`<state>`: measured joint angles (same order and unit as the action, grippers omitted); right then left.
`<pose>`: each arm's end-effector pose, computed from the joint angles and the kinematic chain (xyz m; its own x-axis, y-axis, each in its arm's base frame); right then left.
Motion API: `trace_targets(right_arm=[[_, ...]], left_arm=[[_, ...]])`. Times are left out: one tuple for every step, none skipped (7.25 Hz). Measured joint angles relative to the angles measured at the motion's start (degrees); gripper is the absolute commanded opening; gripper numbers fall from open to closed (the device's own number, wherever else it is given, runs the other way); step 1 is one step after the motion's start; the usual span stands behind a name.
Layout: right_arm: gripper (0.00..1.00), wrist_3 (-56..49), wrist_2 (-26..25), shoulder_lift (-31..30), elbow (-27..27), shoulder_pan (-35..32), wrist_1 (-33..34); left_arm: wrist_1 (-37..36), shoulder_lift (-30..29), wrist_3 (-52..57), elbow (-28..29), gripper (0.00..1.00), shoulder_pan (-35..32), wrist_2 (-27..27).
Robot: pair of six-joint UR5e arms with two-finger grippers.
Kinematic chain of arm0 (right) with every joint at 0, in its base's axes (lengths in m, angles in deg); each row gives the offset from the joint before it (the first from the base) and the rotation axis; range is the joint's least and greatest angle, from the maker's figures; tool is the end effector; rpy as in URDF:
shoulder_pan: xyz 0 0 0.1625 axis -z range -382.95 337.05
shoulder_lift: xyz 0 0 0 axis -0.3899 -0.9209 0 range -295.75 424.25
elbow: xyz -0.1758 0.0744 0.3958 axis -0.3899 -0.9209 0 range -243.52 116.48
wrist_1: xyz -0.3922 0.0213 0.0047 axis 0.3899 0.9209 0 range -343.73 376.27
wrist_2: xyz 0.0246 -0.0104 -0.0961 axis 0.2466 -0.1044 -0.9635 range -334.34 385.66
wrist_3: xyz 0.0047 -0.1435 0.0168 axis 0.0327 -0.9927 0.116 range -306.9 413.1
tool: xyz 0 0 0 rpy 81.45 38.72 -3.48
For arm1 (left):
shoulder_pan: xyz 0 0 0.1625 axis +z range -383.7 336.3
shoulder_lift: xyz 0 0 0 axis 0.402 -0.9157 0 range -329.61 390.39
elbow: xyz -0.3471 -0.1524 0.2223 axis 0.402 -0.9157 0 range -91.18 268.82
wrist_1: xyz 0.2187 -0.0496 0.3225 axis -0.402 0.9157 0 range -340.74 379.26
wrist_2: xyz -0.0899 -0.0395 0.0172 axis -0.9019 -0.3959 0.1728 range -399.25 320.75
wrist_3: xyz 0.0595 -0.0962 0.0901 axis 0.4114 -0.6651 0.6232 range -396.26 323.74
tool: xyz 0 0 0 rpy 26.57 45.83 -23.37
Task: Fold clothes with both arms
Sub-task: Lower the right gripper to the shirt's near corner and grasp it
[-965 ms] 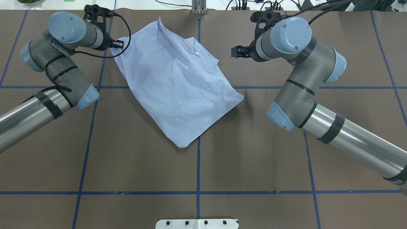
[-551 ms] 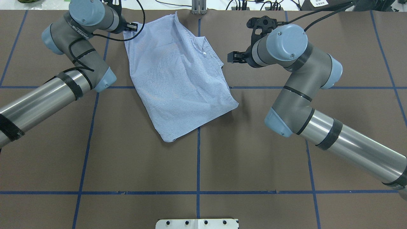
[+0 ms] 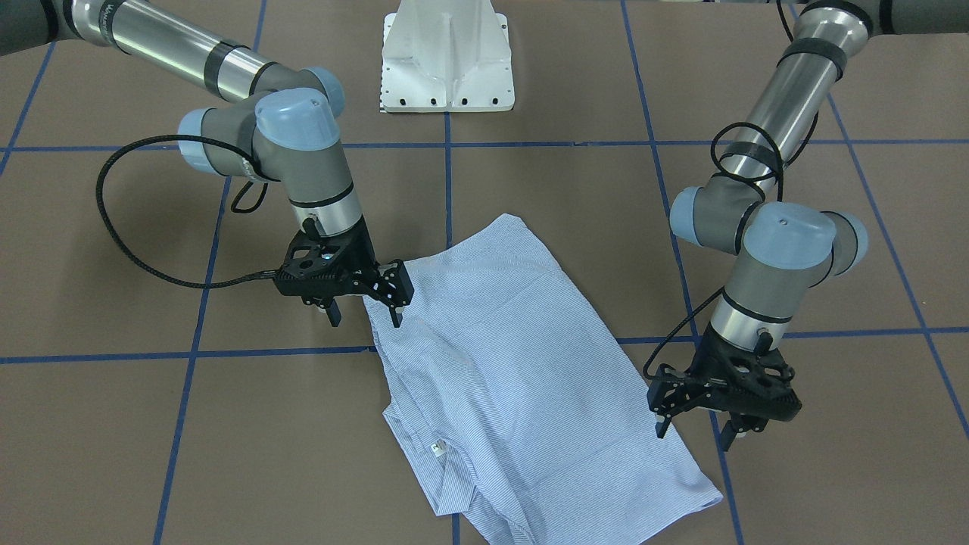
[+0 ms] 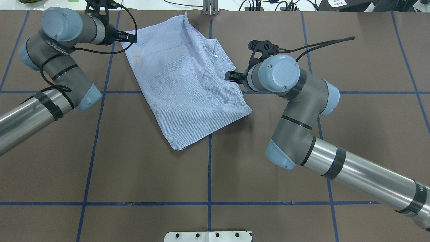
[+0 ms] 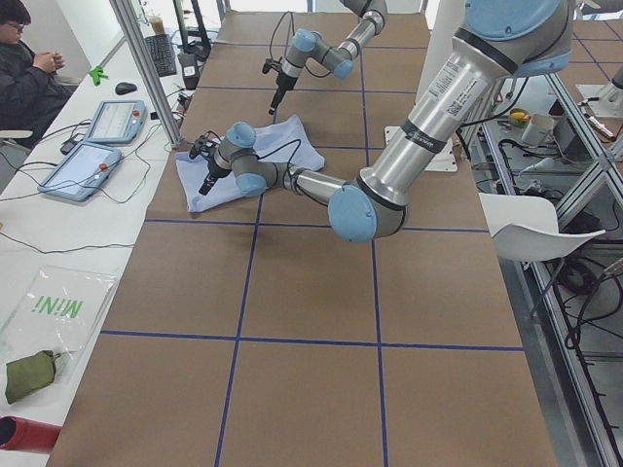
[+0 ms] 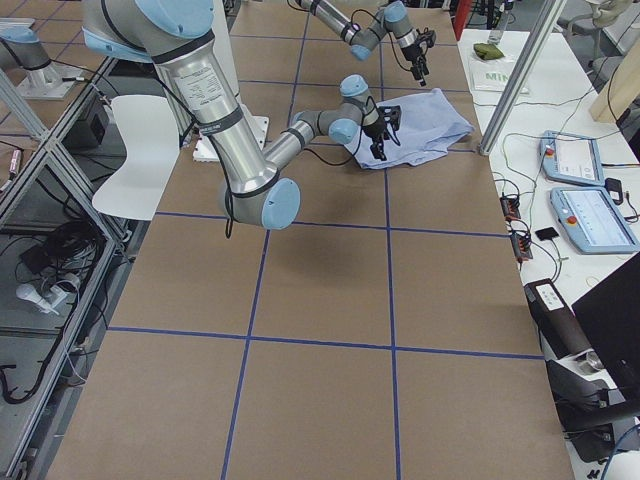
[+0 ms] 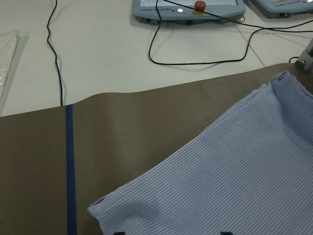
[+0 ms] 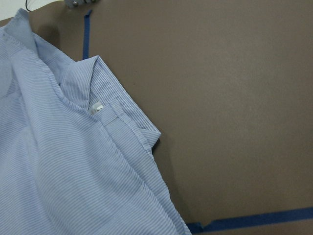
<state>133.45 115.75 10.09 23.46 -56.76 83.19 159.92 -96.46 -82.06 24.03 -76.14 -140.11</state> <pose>-0.5436 -0.5242 0.3170 0.5525 0.1683 0.8163 -0.4694 0.8722 0.1378 0.4021 -0.6969 0.4174 0.6750 0.2454 -0.6958 0.2876 0.7810 0.5544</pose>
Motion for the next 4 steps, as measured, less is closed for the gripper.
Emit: trace_targets(right_arm=[[1.00, 3.86, -1.36, -1.52, 0.40, 1.52, 0.04], [1.00, 7.03, -2.96, -3.33, 1.19, 2.76, 0.05], [0.99, 9.32, -5.56, -4.54, 1.72, 4.40, 0.07], [0.98, 10.98, -7.71, -4.97, 1.85, 6.03, 0.11]], left_arm=[[0.08, 0.54, -0.28, -0.73, 1.00, 0.11, -0.12], [0.22, 0.73, -0.55, -1.00, 1.00, 0.30, -0.14], [0.37, 0.80, -0.69, -1.08, 1.00, 0.43, -0.14], [0.51, 0.92, -0.74, -1.10, 1.00, 0.52, -0.14]])
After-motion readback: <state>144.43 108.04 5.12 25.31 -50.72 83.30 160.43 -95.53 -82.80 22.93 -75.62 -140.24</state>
